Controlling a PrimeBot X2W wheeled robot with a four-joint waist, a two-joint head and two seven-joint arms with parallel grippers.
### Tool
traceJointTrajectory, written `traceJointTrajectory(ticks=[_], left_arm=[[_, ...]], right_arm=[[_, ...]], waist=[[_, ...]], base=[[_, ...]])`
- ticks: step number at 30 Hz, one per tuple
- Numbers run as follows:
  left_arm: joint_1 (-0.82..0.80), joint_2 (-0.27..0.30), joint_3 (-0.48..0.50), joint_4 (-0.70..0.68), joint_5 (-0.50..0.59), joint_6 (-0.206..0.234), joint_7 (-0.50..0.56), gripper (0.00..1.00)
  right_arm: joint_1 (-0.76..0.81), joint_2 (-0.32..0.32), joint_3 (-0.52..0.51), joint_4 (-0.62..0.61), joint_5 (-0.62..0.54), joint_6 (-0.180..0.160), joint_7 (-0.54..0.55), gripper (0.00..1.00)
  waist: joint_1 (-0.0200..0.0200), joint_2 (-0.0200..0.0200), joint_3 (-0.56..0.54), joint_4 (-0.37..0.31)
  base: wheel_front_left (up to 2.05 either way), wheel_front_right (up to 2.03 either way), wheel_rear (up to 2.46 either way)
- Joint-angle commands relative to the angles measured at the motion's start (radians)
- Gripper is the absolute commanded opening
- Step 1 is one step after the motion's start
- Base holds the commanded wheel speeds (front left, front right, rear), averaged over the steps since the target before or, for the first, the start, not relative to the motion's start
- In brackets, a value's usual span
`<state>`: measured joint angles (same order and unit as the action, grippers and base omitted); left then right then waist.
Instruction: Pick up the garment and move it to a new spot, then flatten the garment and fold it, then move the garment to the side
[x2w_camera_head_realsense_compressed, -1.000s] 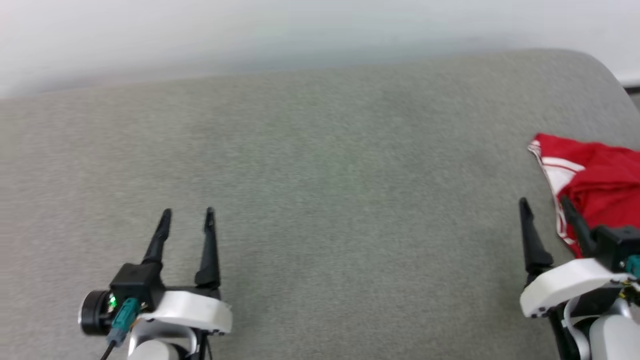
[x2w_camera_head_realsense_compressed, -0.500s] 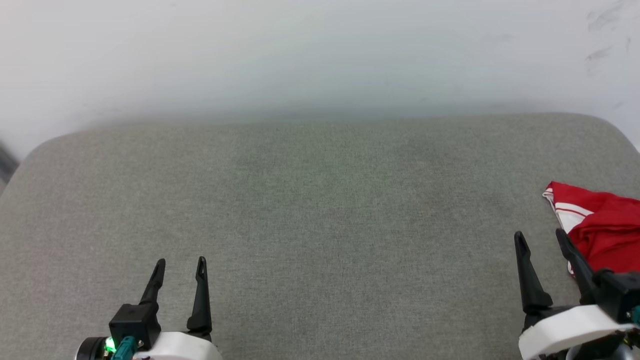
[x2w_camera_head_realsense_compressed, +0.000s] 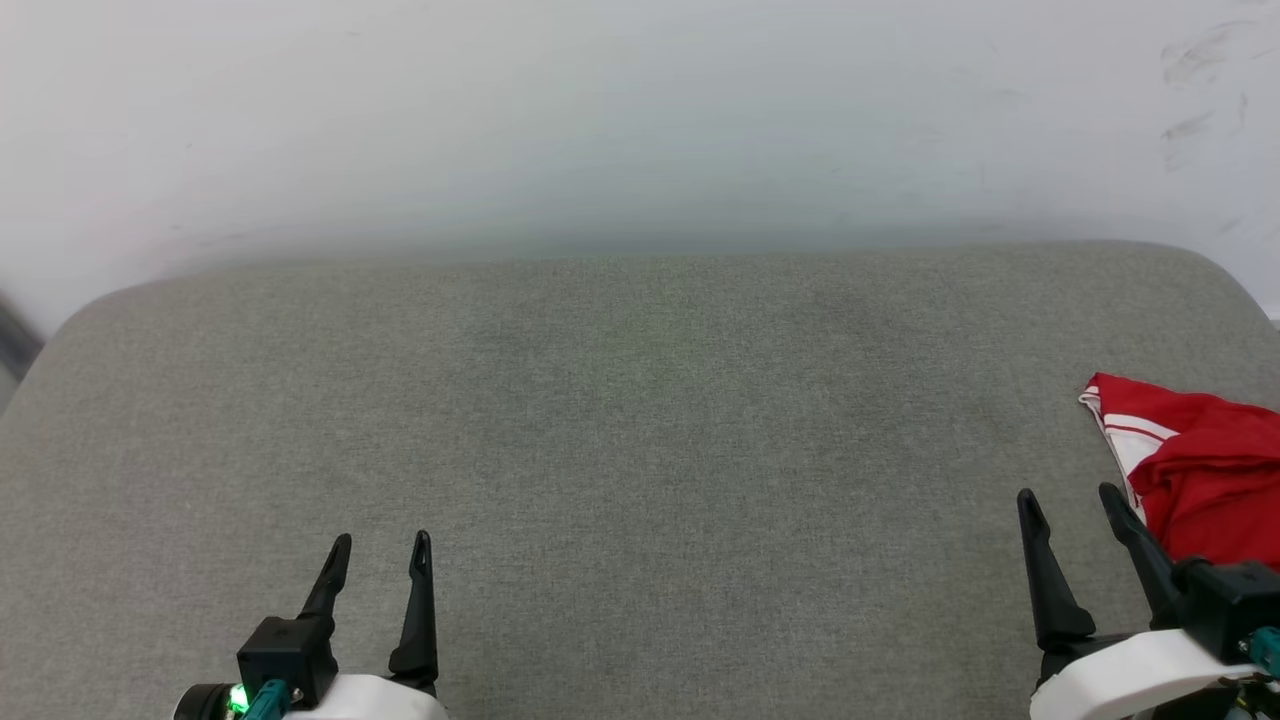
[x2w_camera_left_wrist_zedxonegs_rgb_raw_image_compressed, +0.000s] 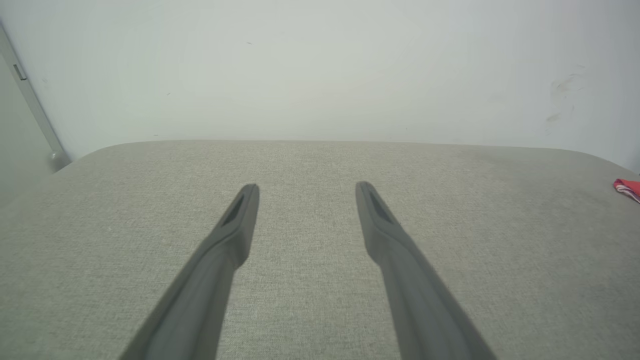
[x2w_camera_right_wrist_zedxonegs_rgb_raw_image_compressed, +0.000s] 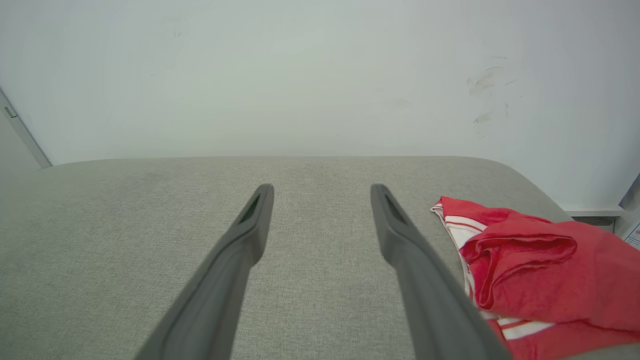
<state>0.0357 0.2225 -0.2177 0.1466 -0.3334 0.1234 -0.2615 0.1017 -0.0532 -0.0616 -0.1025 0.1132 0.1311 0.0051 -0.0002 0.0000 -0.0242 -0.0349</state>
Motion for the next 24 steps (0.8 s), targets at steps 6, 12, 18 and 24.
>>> traceJointTrajectory(ticks=[6,12,18,24], left_arm=[[-0.003,-0.007,0.012,0.01,0.011,-0.01,-0.005,1.0],[0.005,-0.014,0.012,0.027,0.01,-0.015,0.004,0.0],[-0.001,-0.026,0.029,0.037,-0.068,-0.03,0.026,0.0],[-0.015,-0.038,0.055,0.043,-0.171,-0.049,0.056,0.0]], right_arm=[[-0.019,0.005,0.002,0.021,0.005,-0.001,-0.01,1.0],[-0.001,0.001,0.007,0.045,0.012,0.0,-0.008,0.0],[-0.009,0.001,0.006,0.069,0.103,0.0,-0.002,0.0],[-0.027,-0.001,0.001,0.092,0.223,0.0,0.007,0.0]], waist=[[0.0002,0.0,0.0,0.005],[0.0002,0.0,0.001,0.006],[0.0002,0.0,0.002,0.007],[0.0002,0.0,0.003,0.008]], base=[[0.0,0.0,0.0],[0.0,0.0,0.0],[0.0,0.0,0.0],[0.0,0.0,0.0]])
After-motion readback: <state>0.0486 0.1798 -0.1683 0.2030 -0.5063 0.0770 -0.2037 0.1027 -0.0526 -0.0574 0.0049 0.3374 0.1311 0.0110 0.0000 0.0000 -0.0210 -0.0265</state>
